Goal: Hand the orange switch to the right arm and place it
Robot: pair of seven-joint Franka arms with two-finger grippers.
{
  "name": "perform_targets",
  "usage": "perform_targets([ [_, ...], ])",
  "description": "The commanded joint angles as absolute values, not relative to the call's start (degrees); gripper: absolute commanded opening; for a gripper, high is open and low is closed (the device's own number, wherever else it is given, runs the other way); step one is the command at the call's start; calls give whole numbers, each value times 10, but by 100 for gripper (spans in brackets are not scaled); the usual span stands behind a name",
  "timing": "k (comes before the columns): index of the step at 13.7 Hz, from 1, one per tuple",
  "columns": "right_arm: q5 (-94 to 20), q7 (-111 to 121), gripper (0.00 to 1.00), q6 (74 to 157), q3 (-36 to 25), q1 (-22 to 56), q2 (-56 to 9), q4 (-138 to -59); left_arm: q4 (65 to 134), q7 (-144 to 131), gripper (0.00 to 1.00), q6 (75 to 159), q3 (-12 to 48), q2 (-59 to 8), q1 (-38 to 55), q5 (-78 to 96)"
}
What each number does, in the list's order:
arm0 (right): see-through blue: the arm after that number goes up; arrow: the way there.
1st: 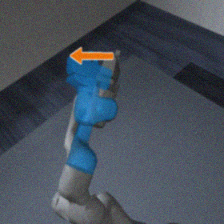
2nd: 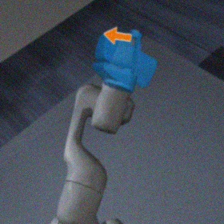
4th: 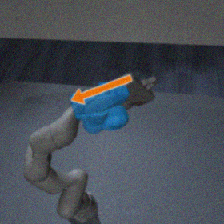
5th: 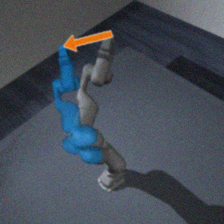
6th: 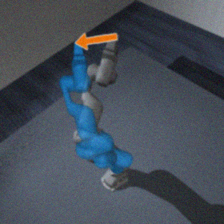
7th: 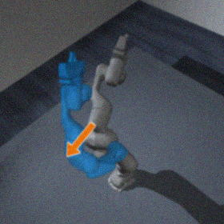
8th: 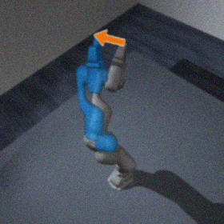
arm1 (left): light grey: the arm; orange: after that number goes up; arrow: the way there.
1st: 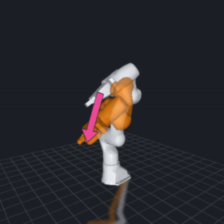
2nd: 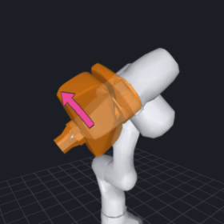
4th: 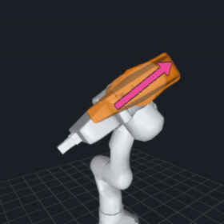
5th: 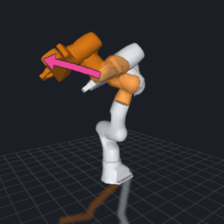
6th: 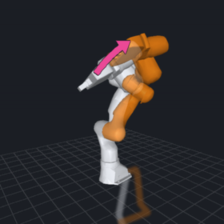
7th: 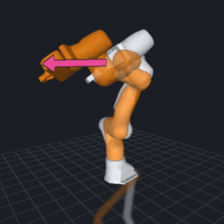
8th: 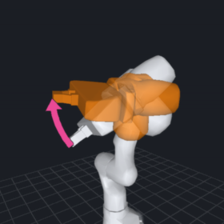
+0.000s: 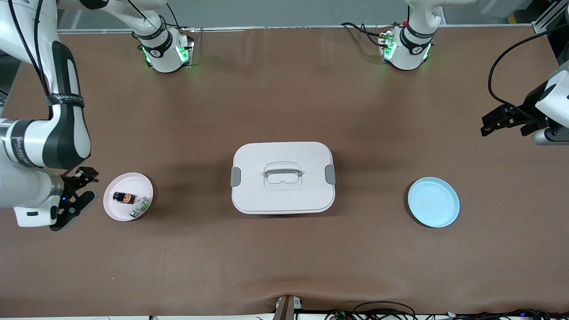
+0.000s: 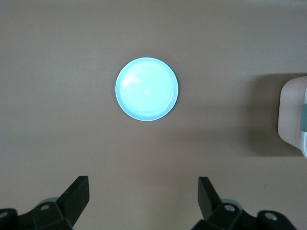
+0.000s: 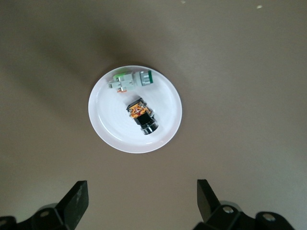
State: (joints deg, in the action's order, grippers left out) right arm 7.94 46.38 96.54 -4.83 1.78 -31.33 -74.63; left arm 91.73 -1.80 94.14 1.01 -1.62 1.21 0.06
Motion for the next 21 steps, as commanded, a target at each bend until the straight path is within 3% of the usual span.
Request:
perform_targets([
  [1, 33, 366, 100, 948, -50, 17, -281, -738, 940, -5, 100, 946, 14, 5, 7, -2],
  [7, 4, 243, 100, 886, -53, -12, -259, -678, 971, -5, 100, 996, 14, 25, 6, 11],
  [9, -47, 223, 100, 884, -53, -45, -234, -677, 1018, -6, 100, 1033, 14, 53, 6, 11],
  [13, -195, 222, 100, 851, -50, -145, -225, -677, 1016, -17, 100, 1033, 14, 49, 7, 14],
  [21, -37, 270, 100, 844, -50, -64, -166, -676, 1002, -15, 100, 1032, 14, 39, 8, 17],
])
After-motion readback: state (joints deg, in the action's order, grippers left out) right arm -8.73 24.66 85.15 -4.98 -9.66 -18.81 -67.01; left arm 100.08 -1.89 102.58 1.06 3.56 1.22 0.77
